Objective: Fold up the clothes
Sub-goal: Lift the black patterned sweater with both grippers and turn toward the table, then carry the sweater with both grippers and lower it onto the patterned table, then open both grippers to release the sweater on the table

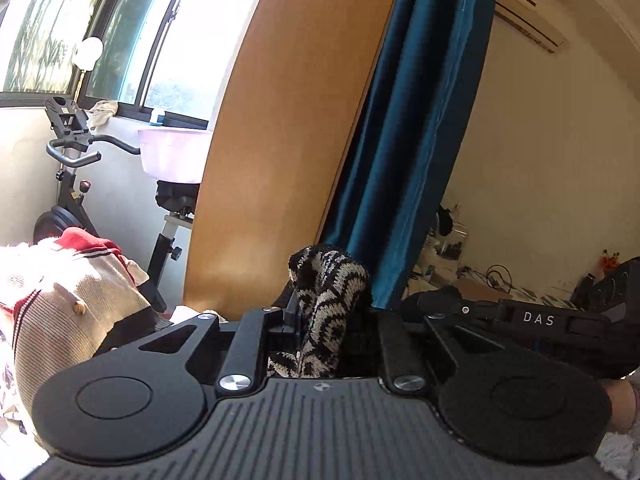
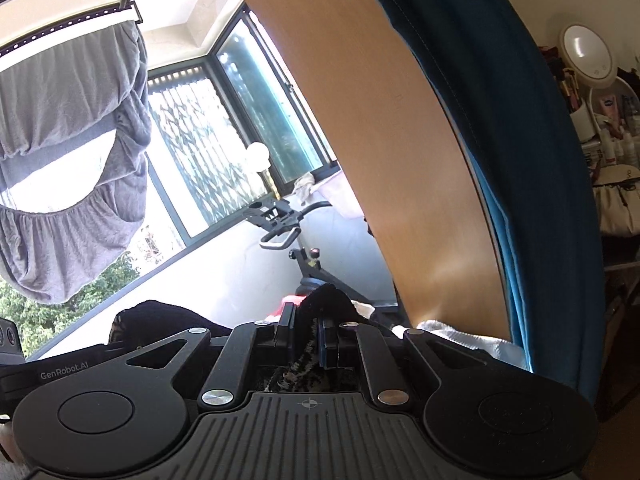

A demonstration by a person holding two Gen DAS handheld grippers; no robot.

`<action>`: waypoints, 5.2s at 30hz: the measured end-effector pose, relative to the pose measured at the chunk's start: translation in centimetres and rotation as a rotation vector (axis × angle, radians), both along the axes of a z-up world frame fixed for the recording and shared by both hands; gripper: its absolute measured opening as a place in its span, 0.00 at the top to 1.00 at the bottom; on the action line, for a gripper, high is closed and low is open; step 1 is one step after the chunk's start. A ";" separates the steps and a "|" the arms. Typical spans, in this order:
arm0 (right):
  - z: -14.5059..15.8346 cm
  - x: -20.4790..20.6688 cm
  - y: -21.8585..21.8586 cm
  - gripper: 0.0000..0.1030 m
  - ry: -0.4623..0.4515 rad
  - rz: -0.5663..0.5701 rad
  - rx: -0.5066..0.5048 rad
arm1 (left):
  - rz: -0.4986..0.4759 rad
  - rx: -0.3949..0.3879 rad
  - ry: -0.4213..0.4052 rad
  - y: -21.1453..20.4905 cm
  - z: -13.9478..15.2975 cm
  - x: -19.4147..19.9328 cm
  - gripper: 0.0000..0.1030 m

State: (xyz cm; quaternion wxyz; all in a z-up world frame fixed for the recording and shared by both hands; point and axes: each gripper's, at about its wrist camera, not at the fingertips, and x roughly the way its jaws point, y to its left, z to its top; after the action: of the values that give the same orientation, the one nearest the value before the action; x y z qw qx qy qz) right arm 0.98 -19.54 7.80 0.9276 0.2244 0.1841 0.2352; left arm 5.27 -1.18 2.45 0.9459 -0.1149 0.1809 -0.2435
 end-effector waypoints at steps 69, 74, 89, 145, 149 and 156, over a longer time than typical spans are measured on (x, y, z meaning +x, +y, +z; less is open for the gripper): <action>-4.5 -21.6 -95.0 0.91 -0.003 -0.895 -0.218 | -1.074 -0.051 0.056 -104.8 -2.3 -5.9 0.84; -3.6 -22.4 -101.6 0.91 -0.074 -0.894 -0.184 | -1.013 -0.085 0.015 -109.9 -0.3 -5.4 0.85; 8.2 -20.2 -126.3 0.91 -0.311 -0.689 -0.223 | -0.807 -0.239 -0.072 -126.5 11.0 -2.1 0.85; -12.8 12.4 -142.9 0.21 0.420 -0.396 -0.294 | -0.184 0.114 0.667 -133.7 -15.9 25.6 0.12; -10.9 14.0 -147.1 0.22 0.336 -0.368 -0.323 | -0.071 0.083 0.677 -132.6 -14.3 22.7 0.11; -14.4 22.8 -150.9 0.12 0.320 -0.015 -0.507 | 0.175 0.020 0.693 -134.3 -13.5 16.2 0.08</action>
State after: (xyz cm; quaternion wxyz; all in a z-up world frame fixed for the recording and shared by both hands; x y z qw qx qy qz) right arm 23.78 -170.48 -6.63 0.9149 0.0212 0.3794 0.1364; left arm 21.44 -135.47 -11.05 0.8466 -0.1967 0.4829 -0.1062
